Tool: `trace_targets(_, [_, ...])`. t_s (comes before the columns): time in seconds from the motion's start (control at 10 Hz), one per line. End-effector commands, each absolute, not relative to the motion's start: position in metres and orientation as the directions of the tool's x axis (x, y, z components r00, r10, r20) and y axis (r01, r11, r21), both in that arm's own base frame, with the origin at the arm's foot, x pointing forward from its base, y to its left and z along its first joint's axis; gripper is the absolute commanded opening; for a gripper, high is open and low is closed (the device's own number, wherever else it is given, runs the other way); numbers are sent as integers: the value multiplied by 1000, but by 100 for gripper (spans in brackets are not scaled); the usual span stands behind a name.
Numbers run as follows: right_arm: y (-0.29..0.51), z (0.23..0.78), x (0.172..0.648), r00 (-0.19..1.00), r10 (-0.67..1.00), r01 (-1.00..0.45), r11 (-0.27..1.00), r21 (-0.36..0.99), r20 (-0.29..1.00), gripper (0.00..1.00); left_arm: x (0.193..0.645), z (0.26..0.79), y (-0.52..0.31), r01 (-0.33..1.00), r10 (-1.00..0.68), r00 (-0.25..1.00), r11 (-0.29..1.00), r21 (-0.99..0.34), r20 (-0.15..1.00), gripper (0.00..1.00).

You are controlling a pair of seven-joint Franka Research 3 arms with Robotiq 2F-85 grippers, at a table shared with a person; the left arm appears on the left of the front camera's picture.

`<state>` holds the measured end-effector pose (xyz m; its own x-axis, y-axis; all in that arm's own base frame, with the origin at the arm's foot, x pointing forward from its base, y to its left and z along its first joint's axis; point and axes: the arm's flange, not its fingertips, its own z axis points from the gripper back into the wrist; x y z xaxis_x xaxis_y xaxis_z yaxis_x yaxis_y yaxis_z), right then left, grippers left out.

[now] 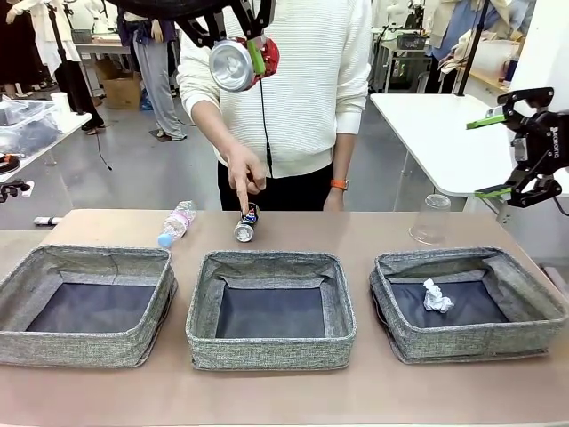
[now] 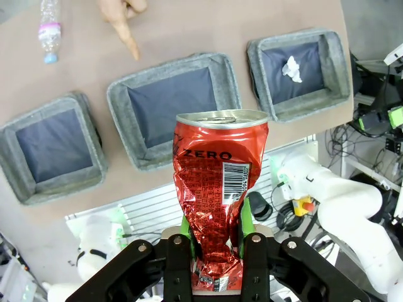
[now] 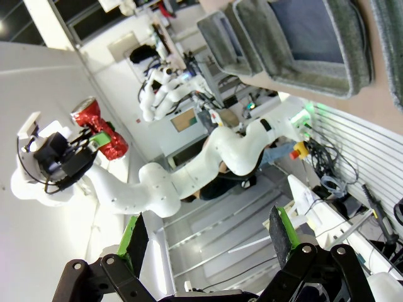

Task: Sort the waste into the appropriate baskets.
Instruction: Place the picked waste into the Fabric basket indicated by the person.

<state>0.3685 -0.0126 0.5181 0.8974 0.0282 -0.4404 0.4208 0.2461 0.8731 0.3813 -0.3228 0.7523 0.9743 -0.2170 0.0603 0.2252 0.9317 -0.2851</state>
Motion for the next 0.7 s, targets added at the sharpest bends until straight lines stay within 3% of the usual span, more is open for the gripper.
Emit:
trace_targets(0.0, [-12,522,368,894,32,429,226,875,-447,100,367,699,-315,246,-212,966,929,-275,147,30])
trace_targets(0.3, [-12,522,368,894,32,429,226,875,-447,100,366,569,-314,128,-83,983,950,-285,164,30])
trace_targets(0.6, [-12,522,368,894,32,429,226,875,-447,100,373,494,-339,126,-82,983,952,-278,166,30])
